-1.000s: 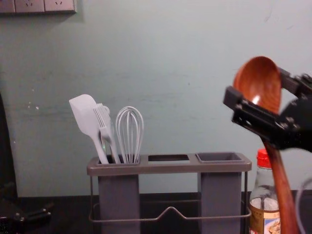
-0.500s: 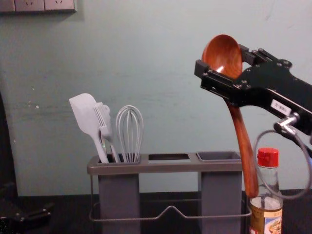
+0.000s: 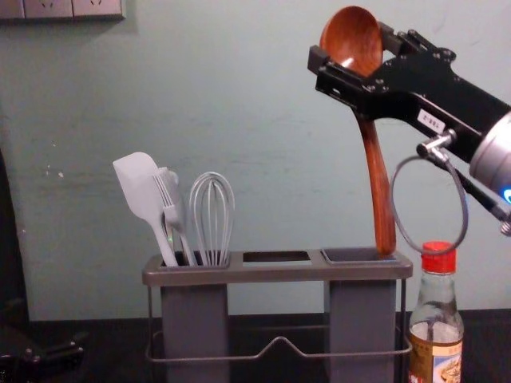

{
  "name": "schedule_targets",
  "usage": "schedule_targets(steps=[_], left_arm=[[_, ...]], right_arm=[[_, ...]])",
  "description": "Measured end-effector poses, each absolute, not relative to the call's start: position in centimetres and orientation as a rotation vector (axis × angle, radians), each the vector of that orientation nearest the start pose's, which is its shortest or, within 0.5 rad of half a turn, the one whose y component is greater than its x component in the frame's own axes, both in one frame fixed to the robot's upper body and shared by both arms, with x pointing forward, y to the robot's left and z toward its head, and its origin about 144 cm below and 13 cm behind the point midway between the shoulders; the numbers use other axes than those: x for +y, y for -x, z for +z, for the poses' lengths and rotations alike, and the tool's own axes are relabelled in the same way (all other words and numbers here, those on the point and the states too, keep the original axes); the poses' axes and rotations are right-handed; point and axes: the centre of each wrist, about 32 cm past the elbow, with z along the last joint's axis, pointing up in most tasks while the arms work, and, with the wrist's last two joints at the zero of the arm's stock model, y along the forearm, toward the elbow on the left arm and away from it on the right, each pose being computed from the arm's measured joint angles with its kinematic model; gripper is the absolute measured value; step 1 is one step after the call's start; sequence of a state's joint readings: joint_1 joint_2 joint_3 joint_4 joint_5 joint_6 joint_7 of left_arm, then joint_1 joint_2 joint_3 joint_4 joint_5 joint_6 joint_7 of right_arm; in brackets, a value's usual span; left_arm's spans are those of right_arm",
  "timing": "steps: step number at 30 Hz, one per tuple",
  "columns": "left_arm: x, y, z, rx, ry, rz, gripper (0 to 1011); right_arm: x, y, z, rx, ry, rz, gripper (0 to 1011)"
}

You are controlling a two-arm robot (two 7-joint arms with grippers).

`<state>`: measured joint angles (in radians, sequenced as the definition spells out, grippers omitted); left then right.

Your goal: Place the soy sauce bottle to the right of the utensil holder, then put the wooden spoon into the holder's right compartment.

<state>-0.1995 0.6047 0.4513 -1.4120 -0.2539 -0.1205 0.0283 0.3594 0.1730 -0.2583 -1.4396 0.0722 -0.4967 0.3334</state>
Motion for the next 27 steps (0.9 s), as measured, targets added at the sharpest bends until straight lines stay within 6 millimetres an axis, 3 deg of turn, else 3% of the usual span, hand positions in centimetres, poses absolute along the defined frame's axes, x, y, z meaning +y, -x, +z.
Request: schedule_targets(steps=[11, 20, 27], left_arm=[[31.0, -48.9, 114.0, -0.285, -0.305, 1.248, 1005], [31.0, -48.9, 114.0, -0.285, -0.305, 1.248, 1005], [31.0, -48.9, 114.0, -0.285, -0.304, 1.248, 1005]], right_arm=[[-19.7, -57.6, 123.1, -0.657, -0.333, -0.94, 838], [-18.9, -59.6, 121.5, -0.692, -0.322, -0.94, 838], [-18.7, -60.1, 119.7, -0.687, -0.309, -0.945, 838]])
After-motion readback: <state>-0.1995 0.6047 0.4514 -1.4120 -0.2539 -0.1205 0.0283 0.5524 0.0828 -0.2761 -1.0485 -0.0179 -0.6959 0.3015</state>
